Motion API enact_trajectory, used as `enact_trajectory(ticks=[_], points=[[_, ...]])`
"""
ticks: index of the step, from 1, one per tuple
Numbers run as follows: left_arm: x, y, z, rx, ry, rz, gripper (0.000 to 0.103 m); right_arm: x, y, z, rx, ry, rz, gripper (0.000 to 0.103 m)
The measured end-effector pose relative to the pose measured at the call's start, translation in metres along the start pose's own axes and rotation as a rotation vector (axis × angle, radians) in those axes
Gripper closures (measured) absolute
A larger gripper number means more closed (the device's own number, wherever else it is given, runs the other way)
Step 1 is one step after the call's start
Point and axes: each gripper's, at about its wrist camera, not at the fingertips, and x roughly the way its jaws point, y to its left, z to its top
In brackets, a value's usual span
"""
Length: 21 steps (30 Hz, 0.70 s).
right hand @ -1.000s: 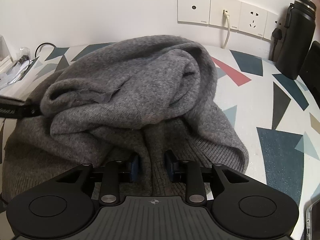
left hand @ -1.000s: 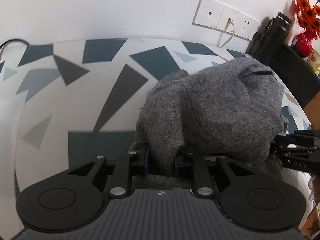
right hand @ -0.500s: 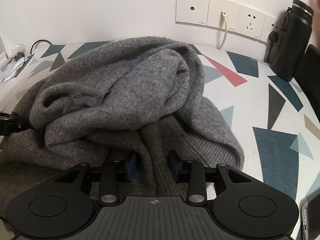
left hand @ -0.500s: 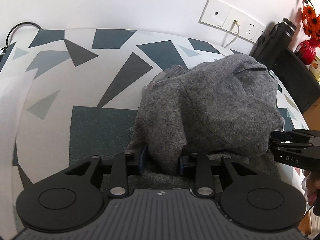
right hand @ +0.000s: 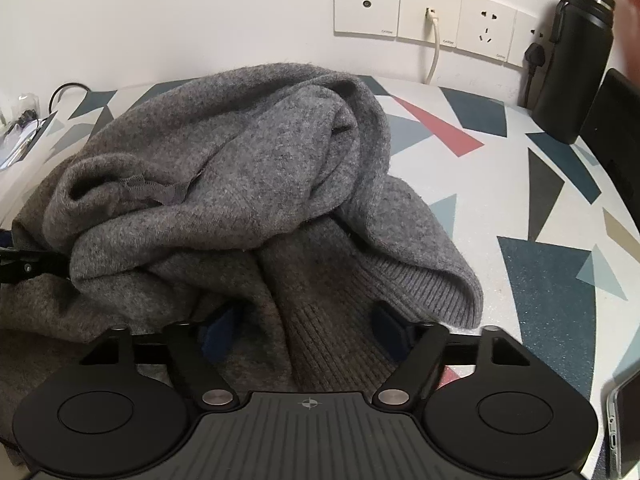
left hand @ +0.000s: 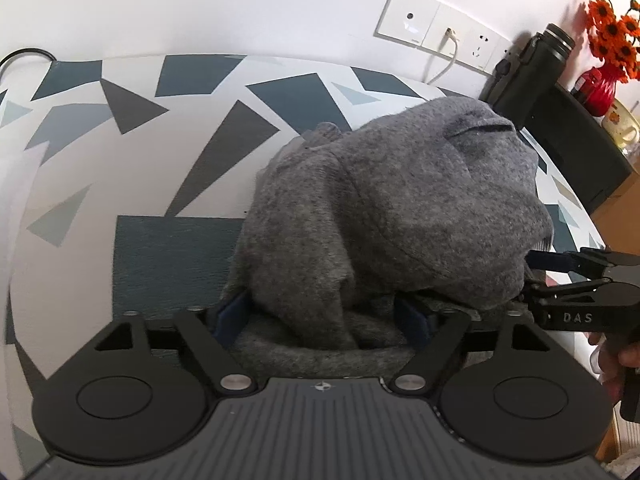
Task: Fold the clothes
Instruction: 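Open both grippers and hold them over the spread sweater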
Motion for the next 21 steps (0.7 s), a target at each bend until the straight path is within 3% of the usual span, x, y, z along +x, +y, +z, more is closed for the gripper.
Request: enact_trajectory(ticks=[1, 12, 21], points=[[0.0, 0.0, 0.0, -0.002, 0.0, -0.003, 0.015, 0.002, 0.001, -0.001, -0.005, 0.014, 0.008, 0.002], [0.005, -0.001, 0.001, -0.006, 0.003, -0.036, 0.001, 0.001, 0.006, -0.01, -0.013, -0.007, -0.006, 0.001], [0.006, -0.004, -0.001, 0.028, 0.004, -0.019, 0.001, 0.002, 0.005, -0.01, -0.016, -0.017, -0.004, 0.001]])
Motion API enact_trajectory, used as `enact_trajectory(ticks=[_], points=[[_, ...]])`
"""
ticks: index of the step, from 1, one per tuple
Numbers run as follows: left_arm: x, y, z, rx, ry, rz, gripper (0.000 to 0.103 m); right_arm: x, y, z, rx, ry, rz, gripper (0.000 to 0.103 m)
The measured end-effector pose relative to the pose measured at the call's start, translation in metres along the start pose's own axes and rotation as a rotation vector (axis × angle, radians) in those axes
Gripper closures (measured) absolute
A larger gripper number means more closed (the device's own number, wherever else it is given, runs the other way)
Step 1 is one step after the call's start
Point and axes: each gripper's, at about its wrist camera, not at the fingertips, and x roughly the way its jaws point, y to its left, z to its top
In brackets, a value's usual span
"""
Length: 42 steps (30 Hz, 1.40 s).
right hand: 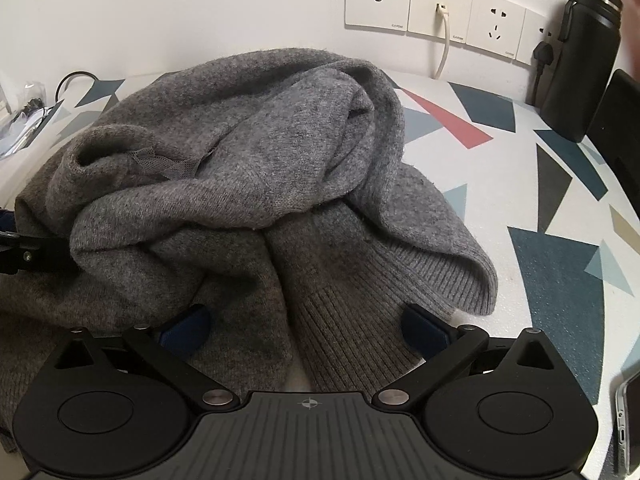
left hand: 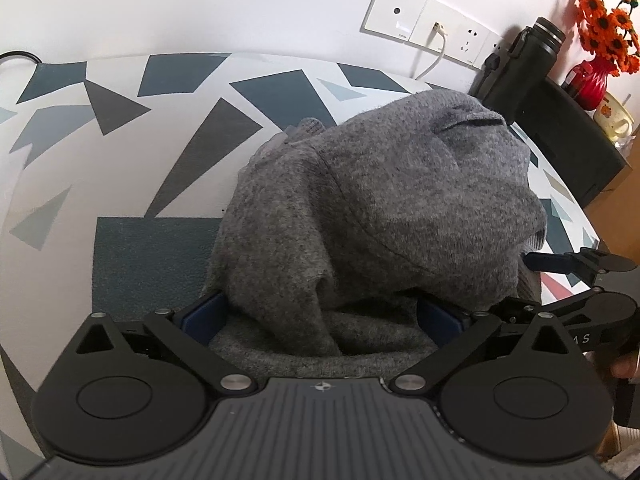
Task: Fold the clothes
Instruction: 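Open both grippers and hold them over the spread sweater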
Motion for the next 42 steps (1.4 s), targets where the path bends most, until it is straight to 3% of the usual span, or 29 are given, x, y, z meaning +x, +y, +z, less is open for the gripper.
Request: enact_trajectory(ticks=[19, 26, 42], points=[[0.004, -0.011, -0.004, 0.052, 0.015, 0.064, 0.001, 0.001, -0.002, 0.0, 0.002, -0.015, -0.002, 0.001], [0.008, -0.021, -0.006, 0.108, 0.035, 0.119, 0.001, 0.002, -0.002, 0.001, 0.003, -0.013, -0.003, 0.001], [0.009, -0.029, -0.013, 0.135, 0.006, 0.164, 0.001, -0.001, 0.0, -0.004, 0.013, -0.017, -0.015, 0.001]])
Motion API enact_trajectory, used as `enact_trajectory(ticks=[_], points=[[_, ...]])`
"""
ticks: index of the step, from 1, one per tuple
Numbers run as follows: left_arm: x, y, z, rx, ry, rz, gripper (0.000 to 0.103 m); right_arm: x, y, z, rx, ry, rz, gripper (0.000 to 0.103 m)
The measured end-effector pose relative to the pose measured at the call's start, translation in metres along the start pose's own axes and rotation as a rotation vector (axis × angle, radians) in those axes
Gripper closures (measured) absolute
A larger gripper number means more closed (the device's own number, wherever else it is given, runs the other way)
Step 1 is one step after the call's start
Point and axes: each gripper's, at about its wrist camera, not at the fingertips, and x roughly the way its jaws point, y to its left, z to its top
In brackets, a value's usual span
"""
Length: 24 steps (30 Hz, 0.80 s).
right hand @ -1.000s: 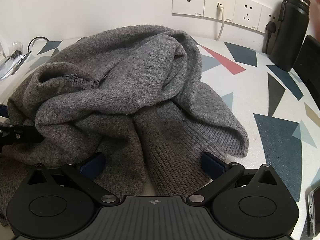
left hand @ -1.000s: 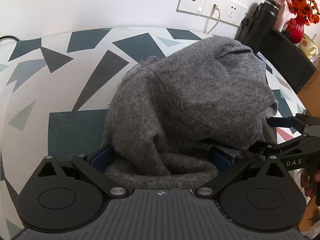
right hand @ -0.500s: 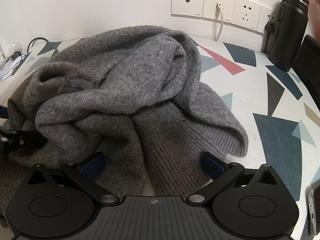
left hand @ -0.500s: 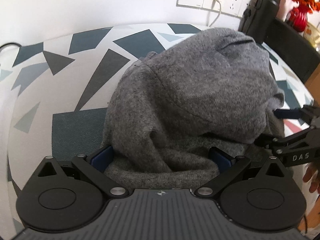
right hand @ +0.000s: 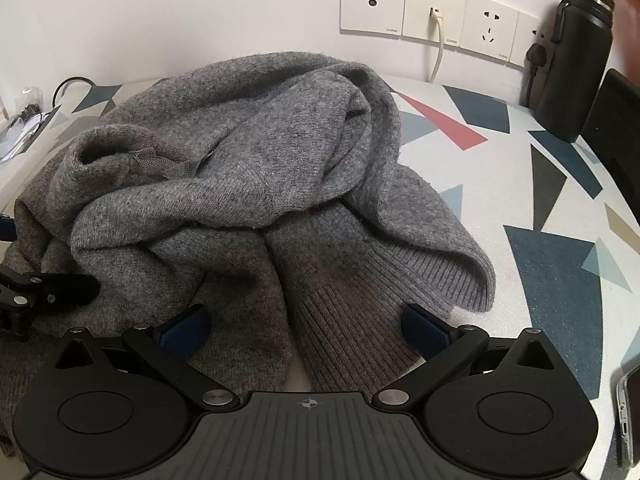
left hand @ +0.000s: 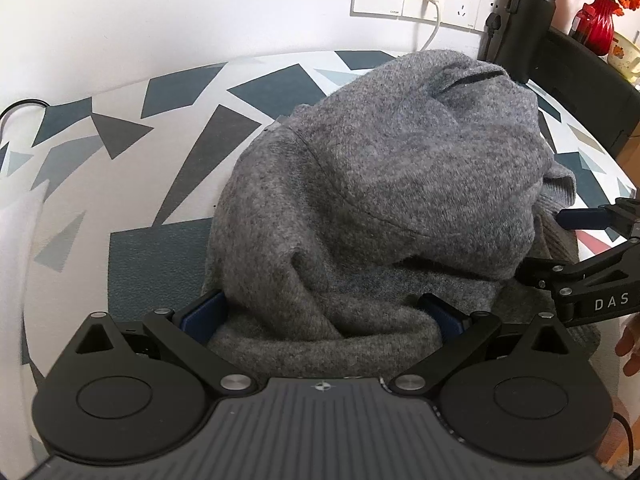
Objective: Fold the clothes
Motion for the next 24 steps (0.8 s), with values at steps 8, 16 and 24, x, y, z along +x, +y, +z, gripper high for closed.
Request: enact_trajectory(ticks=[8, 16, 24], points=[[0.0005, -0.0035, -0.0009, 0.019, 0.001, 0.016, 0.0, -0.0001, 0.0008, 0.0013, 0.007, 0.01, -0.006, 0.001], [0.0005, -0.002, -0.0013, 0.03, 0.003, 0.003, 0.0, 0.0002, 0.0012, 0.0022, 0.016, 0.019, -0.014, 0.001], [0.0014, -0.0008, 0.003, 0.042, 0.025, -0.005, 0.0, 0.0009, 0.0012, 0.0022, 0.026, 0.016, -0.017, 0.001]])
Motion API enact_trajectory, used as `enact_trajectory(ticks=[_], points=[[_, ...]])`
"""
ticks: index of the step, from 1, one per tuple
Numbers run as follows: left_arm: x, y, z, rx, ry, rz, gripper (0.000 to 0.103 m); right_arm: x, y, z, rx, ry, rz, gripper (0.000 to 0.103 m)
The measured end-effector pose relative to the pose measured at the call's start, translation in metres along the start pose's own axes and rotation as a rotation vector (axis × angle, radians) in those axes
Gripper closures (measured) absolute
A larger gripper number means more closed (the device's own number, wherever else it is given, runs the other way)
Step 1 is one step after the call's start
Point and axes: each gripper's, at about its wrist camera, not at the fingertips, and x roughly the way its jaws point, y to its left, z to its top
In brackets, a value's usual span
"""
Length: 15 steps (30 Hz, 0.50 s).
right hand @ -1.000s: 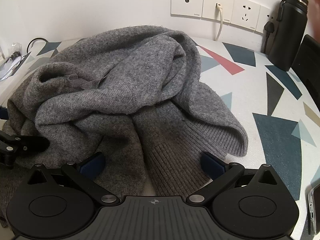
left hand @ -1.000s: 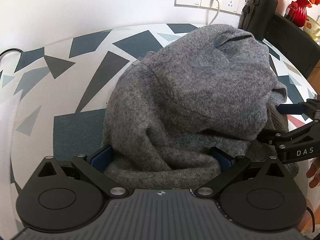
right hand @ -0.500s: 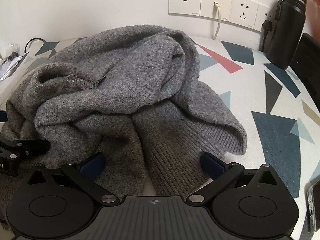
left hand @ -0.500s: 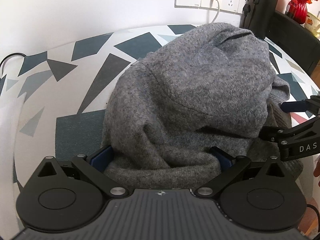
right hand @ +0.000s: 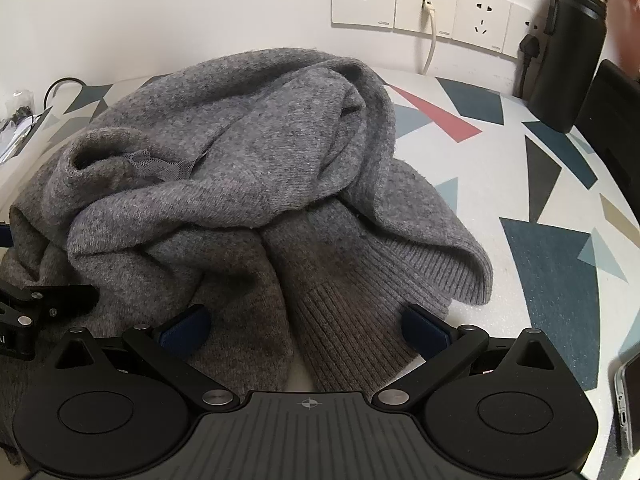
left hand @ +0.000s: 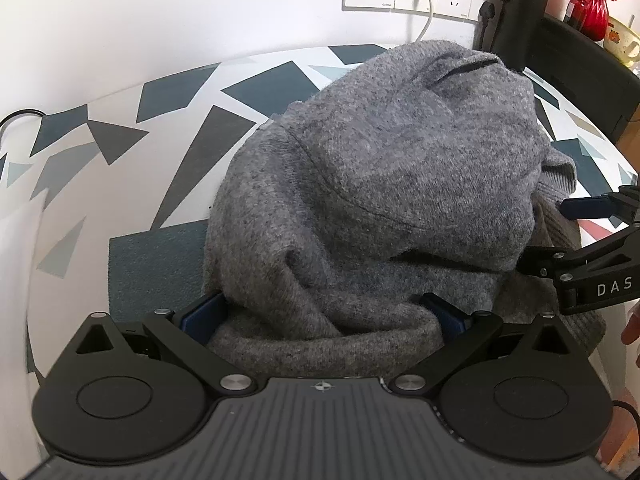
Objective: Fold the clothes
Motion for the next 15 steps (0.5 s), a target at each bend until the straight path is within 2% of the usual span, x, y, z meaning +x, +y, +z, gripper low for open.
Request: enact_trajectory(ticks=[4, 6, 9, 12, 15], points=[[-0.004, 0.006, 0.004, 0.001, 0.008, -0.035, 0.003, -0.002, -0.001, -0.001, -0.001, 0.005, 0.004, 0.001], [-0.012, 0.012, 0.006, -0.016, -0.011, -0.063, 0.009, -0.003, -0.002, 0.0, -0.008, 0.014, 0.011, 0.001], [-0.03, 0.024, 0.012, -0.057, -0.06, -0.122, 0.018, -0.006, -0.006, -0.001, -0.013, 0.023, 0.018, 0.001], [-0.051, 0.035, 0.021, -0.091, -0.132, -0.185, 0.024, -0.011, -0.013, -0.001, 0.018, 0.019, -0.011, 0.001], [-0.067, 0.039, 0.034, -0.087, -0.213, -0.22, 0.026, -0.017, -0.023, -0.001, 0.055, -0.001, -0.044, 0.001]])
